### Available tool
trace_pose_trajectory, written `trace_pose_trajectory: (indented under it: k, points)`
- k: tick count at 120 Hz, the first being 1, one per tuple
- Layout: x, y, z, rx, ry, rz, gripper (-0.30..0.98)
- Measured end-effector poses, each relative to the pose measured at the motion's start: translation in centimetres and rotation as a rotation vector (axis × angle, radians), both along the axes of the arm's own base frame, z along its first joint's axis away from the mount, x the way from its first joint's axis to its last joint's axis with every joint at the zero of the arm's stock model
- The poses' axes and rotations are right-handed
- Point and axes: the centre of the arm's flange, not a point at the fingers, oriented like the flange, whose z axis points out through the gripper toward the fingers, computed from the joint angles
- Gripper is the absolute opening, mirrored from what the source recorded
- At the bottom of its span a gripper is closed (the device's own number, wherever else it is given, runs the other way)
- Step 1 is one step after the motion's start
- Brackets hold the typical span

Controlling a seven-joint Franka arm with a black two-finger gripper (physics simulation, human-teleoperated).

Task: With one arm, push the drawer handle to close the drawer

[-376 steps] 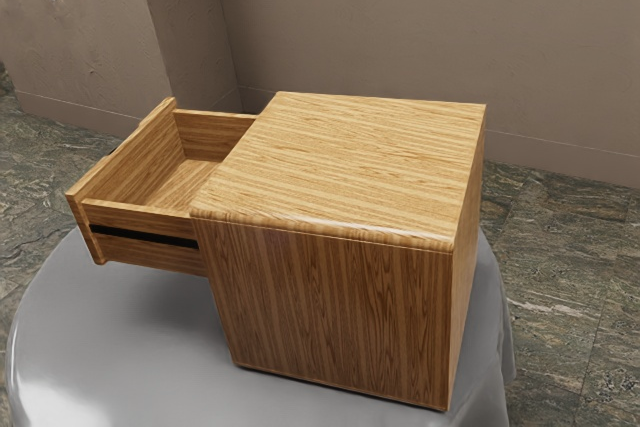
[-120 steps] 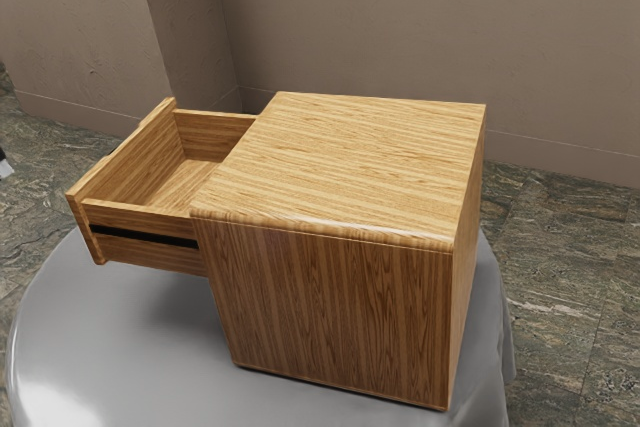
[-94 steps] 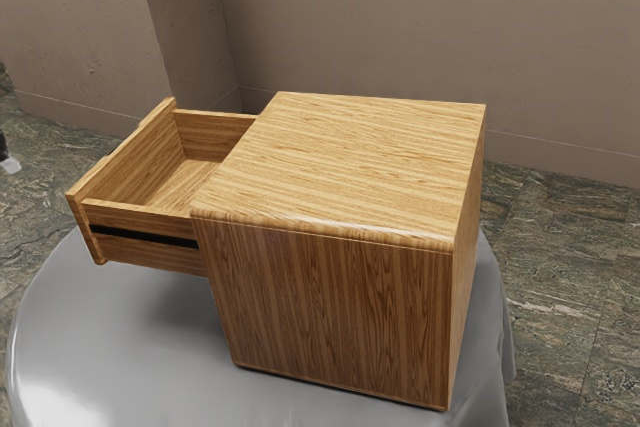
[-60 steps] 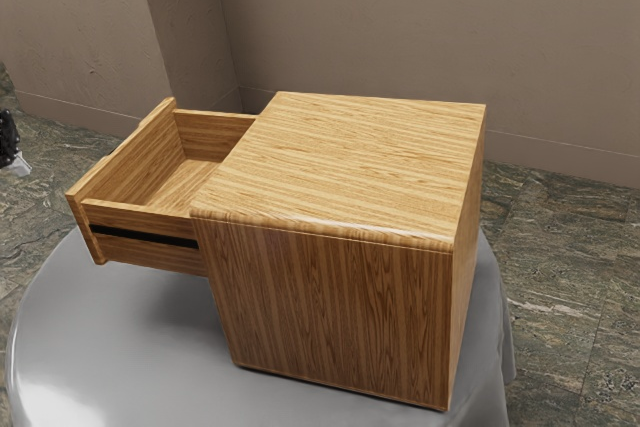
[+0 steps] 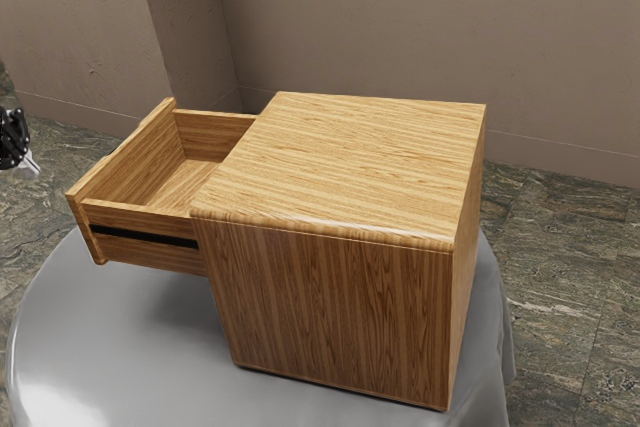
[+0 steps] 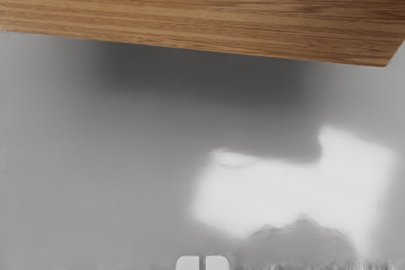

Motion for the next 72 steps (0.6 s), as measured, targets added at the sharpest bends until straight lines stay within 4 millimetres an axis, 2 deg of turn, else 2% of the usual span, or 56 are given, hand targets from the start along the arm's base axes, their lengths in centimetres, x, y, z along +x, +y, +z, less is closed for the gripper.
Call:
trace_pose_trajectory:
  k: [13,29,72]
  points:
    - [1.3,-0.7,0.7,0.035,-0.028,-0.048,-0.1]
    - [2.1,-0.6,-0.2,0.012,-0.044,-0.078,-0.1]
    - [3.9,-2.0,-1.0,-0.054,-0.074,-0.094,-0.1]
